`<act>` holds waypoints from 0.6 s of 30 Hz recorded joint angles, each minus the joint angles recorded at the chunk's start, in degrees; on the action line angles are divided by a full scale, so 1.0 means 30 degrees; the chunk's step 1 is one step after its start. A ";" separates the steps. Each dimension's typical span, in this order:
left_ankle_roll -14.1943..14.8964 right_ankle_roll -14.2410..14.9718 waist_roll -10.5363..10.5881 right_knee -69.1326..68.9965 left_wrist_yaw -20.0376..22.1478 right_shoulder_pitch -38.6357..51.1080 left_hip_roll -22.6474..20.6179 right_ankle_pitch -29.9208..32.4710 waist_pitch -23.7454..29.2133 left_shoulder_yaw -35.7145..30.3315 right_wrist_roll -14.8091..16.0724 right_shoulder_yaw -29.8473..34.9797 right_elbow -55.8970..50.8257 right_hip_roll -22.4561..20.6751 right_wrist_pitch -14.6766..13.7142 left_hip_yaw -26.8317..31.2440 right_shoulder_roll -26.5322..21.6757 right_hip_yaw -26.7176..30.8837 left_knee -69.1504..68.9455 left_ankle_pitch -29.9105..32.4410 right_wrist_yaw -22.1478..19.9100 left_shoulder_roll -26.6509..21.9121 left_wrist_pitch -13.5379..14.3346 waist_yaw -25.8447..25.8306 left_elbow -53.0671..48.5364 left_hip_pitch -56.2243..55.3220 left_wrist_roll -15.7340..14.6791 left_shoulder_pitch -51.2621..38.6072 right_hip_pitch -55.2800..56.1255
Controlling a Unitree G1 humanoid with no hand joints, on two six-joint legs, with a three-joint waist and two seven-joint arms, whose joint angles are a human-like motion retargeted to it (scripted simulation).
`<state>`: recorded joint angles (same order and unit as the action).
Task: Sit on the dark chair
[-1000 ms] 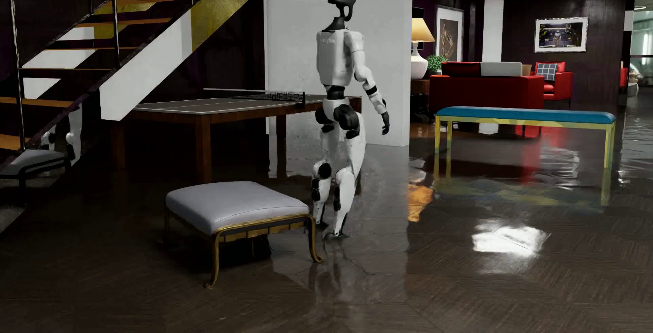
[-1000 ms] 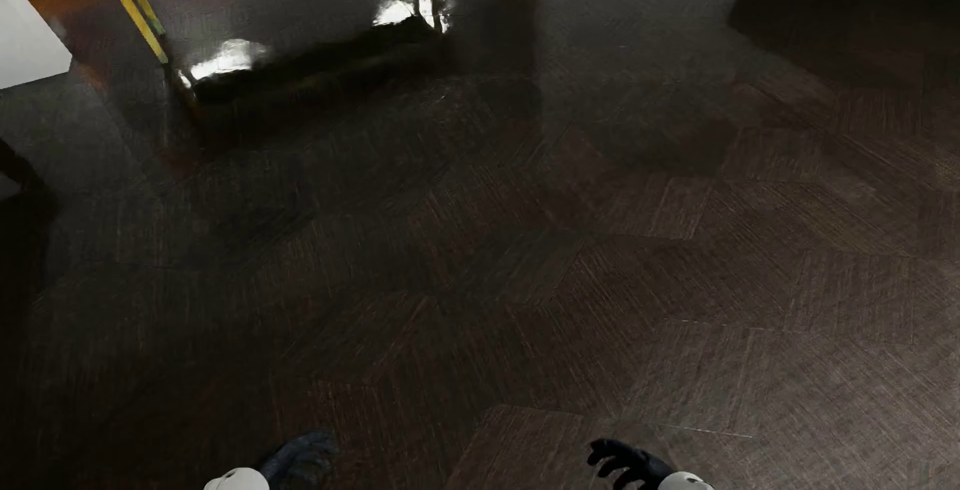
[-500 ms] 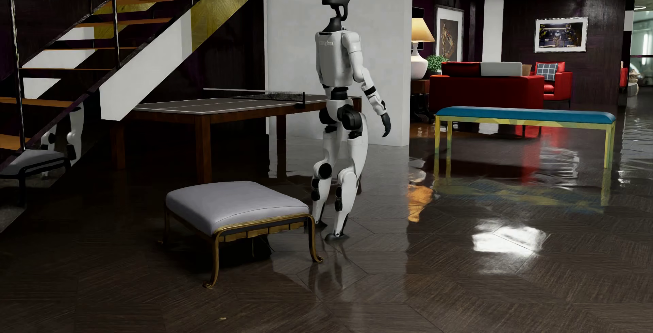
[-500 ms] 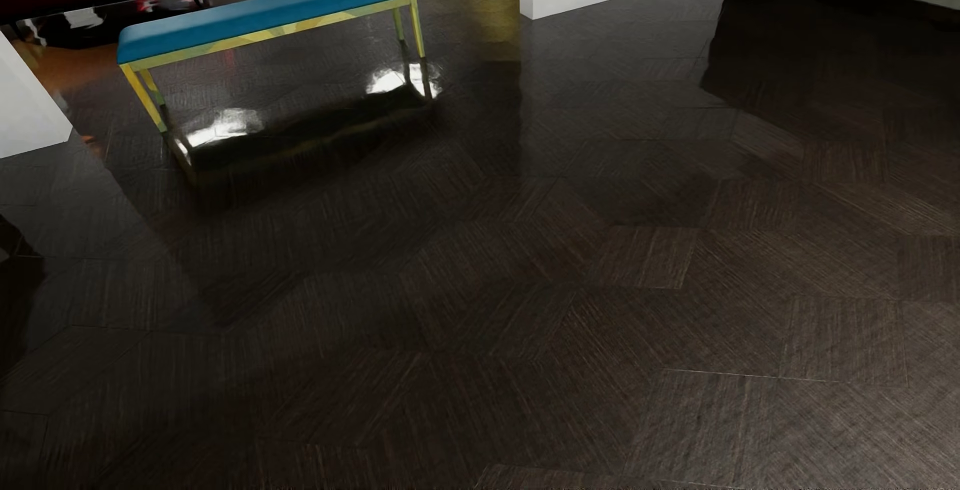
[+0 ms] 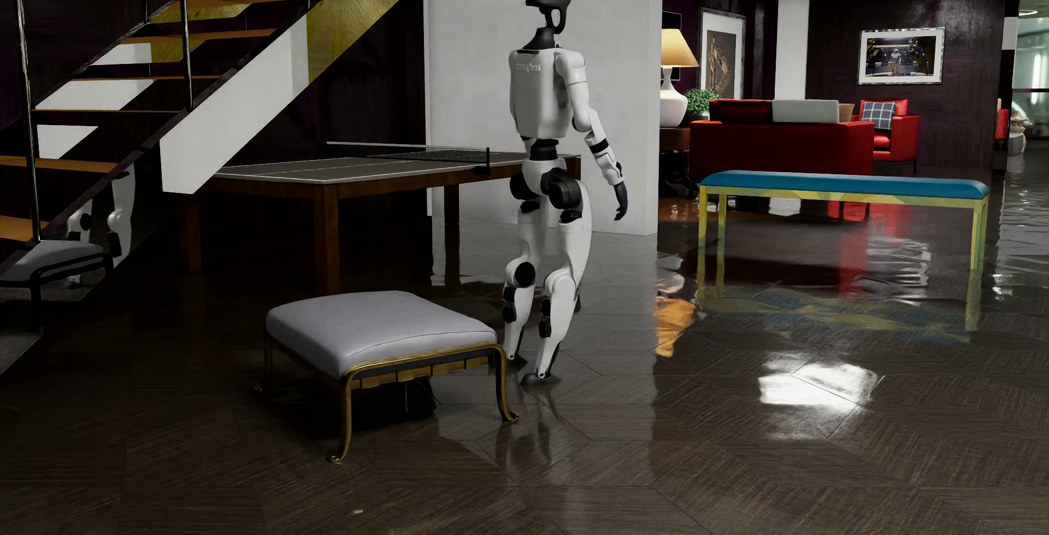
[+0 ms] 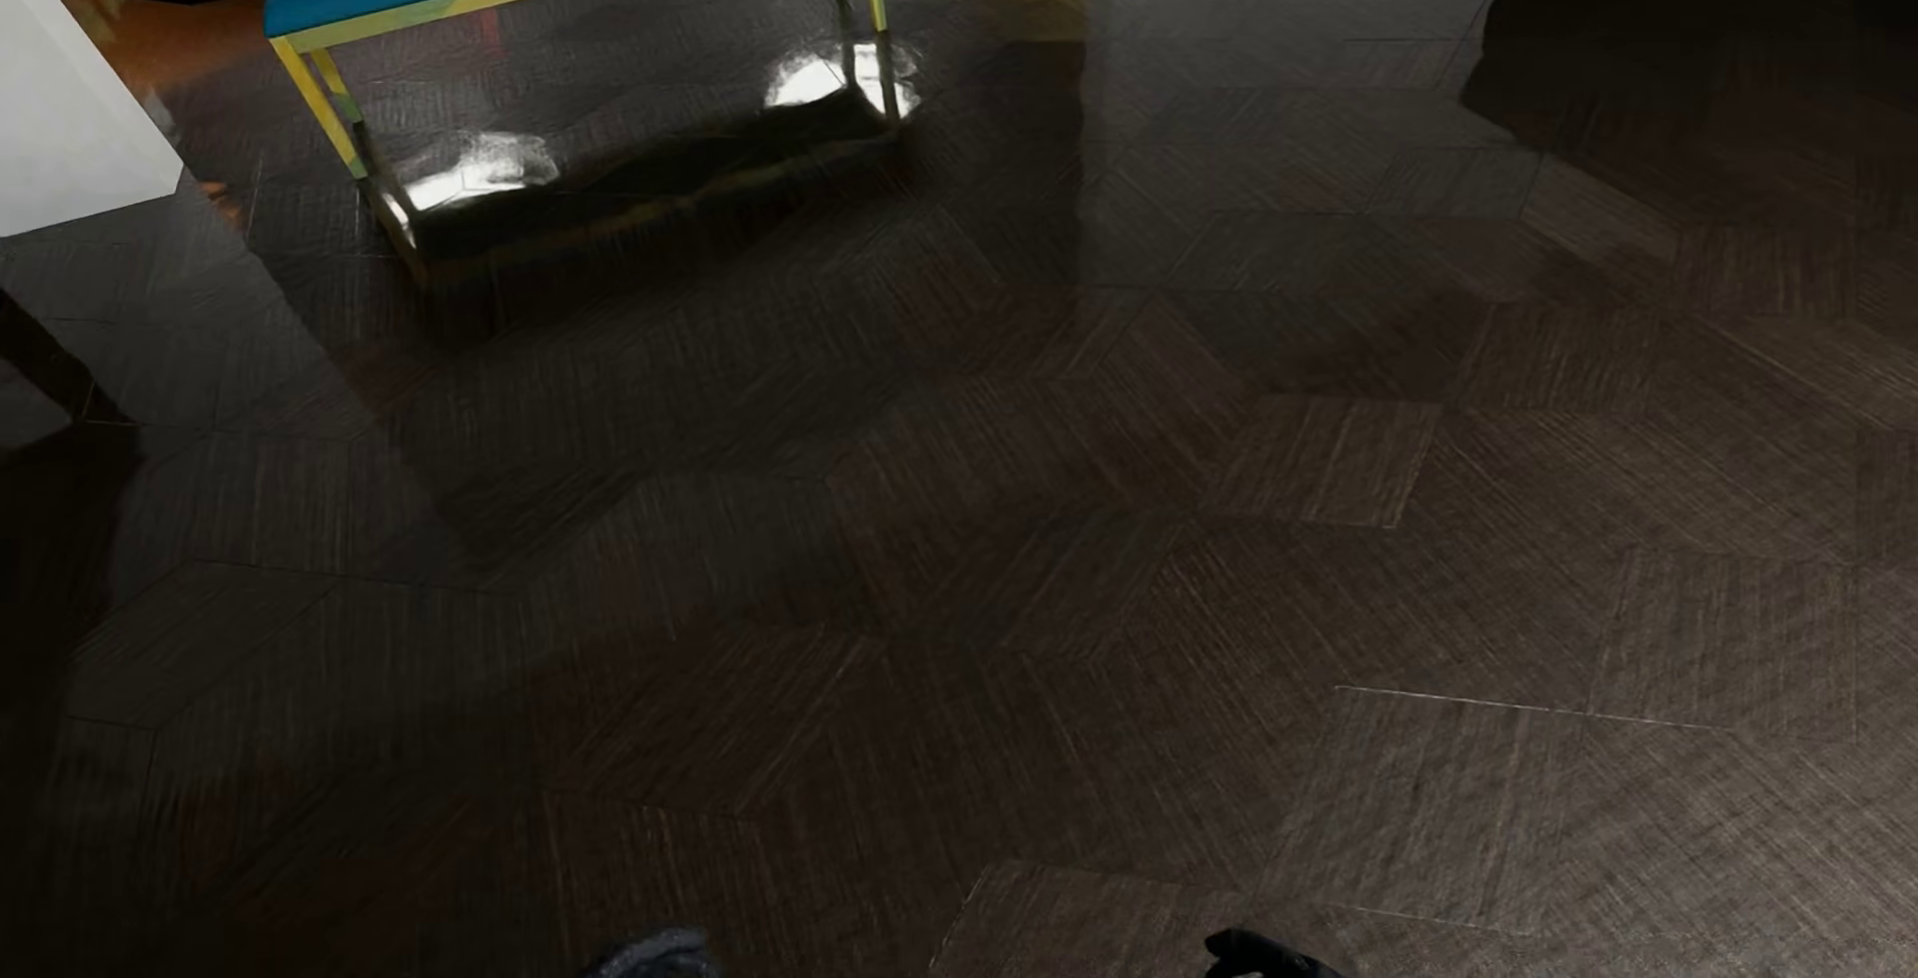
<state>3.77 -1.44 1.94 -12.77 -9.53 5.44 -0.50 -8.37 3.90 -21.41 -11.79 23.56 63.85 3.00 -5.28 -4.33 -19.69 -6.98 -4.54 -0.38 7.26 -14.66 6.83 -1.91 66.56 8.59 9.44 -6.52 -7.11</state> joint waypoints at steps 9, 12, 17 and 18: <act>0.0948 0.1381 0.0001 -1.1756 0.0813 0.8499 0.1321 -0.2048 0.6952 -0.4955 -0.2037 0.8184 -0.6527 0.1486 -0.1188 0.1120 -0.1895 0.2275 -1.3372 -0.2850 0.1478 -0.1017 0.0334 0.0342 -0.4876 -1.2089 0.0363 -0.7264 1.1134; 0.1274 0.1749 -0.0097 -1.6282 -0.0145 1.2255 0.1766 -0.2926 0.9456 -0.6910 -0.2913 1.1593 -0.9025 0.1623 -0.1845 0.1622 -0.2909 0.3362 -1.8214 -0.3882 0.2015 -0.2869 0.1149 0.0290 -0.8407 -1.6782 0.1179 -0.9702 1.5733; 0.2337 0.2885 -0.0189 -2.3638 0.2129 1.8152 0.2646 -0.4472 1.2982 -0.9285 -0.1180 1.6405 -1.6926 0.1929 -0.2301 0.2781 -0.7582 0.5008 -2.5928 -0.5299 -0.2395 -0.9230 0.2312 0.0456 -1.7972 -2.4040 -0.1677 -1.3828 2.2667; 0.2592 0.3097 -0.0199 -2.4981 0.3224 1.8881 0.2656 -0.4709 1.3564 -0.9812 -0.0485 1.6758 -1.8443 0.2056 -0.2289 0.3016 -0.8747 0.5324 -2.7198 -0.5462 -0.4101 -1.0222 0.2577 0.0449 -1.9318 -2.5359 -0.2367 -1.4729 2.3968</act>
<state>11.54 7.85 1.34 -87.71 0.14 62.08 7.47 -22.49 44.59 -50.84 -13.24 73.83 8.52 9.17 -12.15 4.72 -45.93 8.99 -86.14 -16.77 -5.04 -45.32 14.56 -0.56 8.61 -67.48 2.34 -50.71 64.80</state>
